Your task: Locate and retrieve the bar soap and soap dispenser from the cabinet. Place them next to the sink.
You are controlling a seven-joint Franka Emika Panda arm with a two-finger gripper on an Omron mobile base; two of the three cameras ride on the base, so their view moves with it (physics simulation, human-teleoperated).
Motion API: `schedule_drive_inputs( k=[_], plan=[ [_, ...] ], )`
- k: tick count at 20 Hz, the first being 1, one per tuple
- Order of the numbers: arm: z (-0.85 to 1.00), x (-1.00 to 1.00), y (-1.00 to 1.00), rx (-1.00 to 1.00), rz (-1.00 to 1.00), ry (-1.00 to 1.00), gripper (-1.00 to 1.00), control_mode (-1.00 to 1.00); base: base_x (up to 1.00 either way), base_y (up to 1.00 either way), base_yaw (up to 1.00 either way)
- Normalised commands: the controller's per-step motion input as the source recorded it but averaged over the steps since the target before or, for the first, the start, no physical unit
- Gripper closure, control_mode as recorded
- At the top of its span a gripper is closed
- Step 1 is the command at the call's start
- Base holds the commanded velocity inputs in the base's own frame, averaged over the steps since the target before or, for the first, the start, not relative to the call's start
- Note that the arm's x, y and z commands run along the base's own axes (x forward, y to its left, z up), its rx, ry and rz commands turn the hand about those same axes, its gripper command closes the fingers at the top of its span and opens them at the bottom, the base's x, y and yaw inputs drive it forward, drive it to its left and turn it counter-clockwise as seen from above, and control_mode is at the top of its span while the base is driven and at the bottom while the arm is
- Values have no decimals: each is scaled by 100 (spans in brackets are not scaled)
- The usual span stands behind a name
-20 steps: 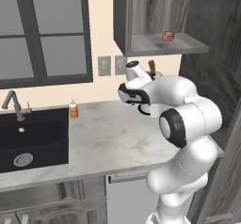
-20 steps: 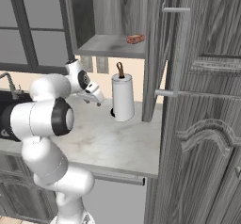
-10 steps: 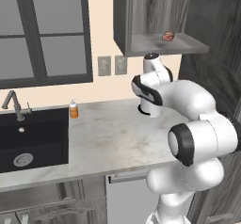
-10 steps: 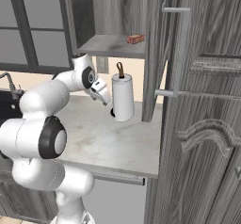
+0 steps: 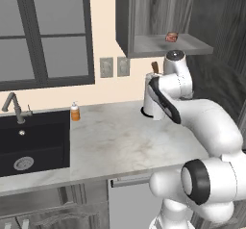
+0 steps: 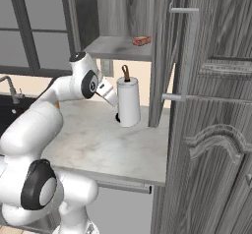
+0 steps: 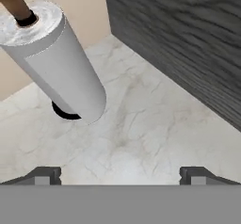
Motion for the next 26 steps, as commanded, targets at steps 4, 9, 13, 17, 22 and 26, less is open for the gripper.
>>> schedule_drive_inputs(
  k=[4,9,13,17,22,26],
  plan=[
    [34,-21,-7,-1,3,-36,-100,-100,0,0,0],
    [29,-27,1,-11,-1,-22,-100,-100,0,0,0],
    [8,1,0,-3,0,0,-100,-100,0,0,0],
    [5,0,0,-2,0,0,-100,-100,0,0,0],
    [42,-7,1,-4,-2,0,-100,-100,0,0,0],
    [61,-3,0,-4,-1,0,-100,-100,0,0,0]
  ],
)
